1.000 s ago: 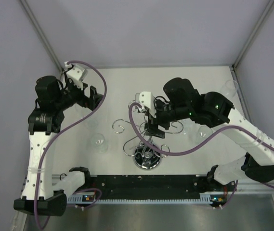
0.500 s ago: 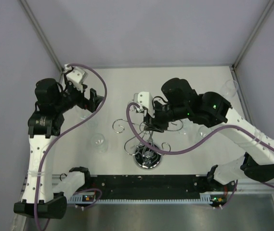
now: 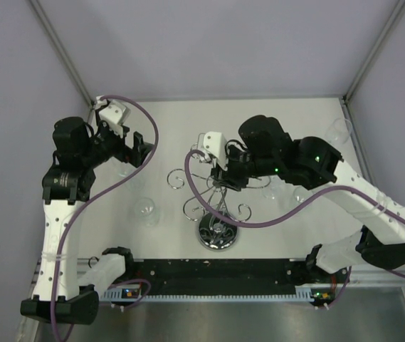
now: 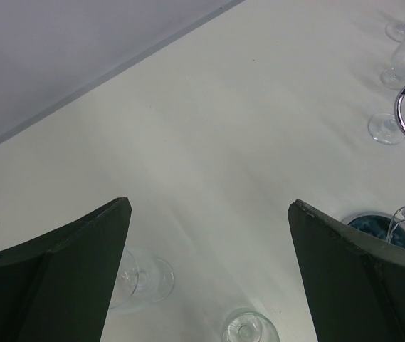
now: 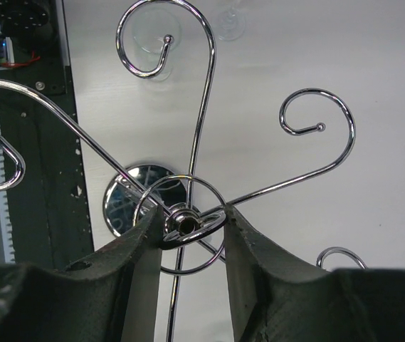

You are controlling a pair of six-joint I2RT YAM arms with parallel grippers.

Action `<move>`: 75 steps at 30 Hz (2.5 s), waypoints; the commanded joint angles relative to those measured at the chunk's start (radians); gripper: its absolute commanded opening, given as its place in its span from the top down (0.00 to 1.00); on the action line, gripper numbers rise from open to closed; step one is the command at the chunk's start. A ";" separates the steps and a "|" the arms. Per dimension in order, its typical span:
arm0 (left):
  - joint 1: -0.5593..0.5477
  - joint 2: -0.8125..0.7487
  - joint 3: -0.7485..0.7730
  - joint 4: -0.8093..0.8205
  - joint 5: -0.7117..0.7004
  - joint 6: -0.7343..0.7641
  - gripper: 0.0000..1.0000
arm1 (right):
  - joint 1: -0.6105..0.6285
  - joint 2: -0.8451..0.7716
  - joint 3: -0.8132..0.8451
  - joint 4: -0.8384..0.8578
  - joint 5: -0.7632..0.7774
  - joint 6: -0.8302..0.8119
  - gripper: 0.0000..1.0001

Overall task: Place the wine glass upside down on the wine glass rack
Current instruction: Pick up the wine rack from the center of the board, then place the wine rack at the center of the board.

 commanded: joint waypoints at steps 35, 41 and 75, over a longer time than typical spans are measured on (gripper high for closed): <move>-0.003 -0.025 -0.012 0.087 0.016 -0.001 0.02 | -0.079 -0.008 0.053 0.227 0.198 -0.016 1.00; -0.003 -0.022 -0.008 0.093 0.011 -0.004 0.02 | -0.130 0.012 0.084 0.289 0.179 0.006 1.00; -0.003 -0.013 -0.008 0.107 0.011 -0.010 0.02 | -0.319 0.243 0.268 0.628 0.118 0.107 1.00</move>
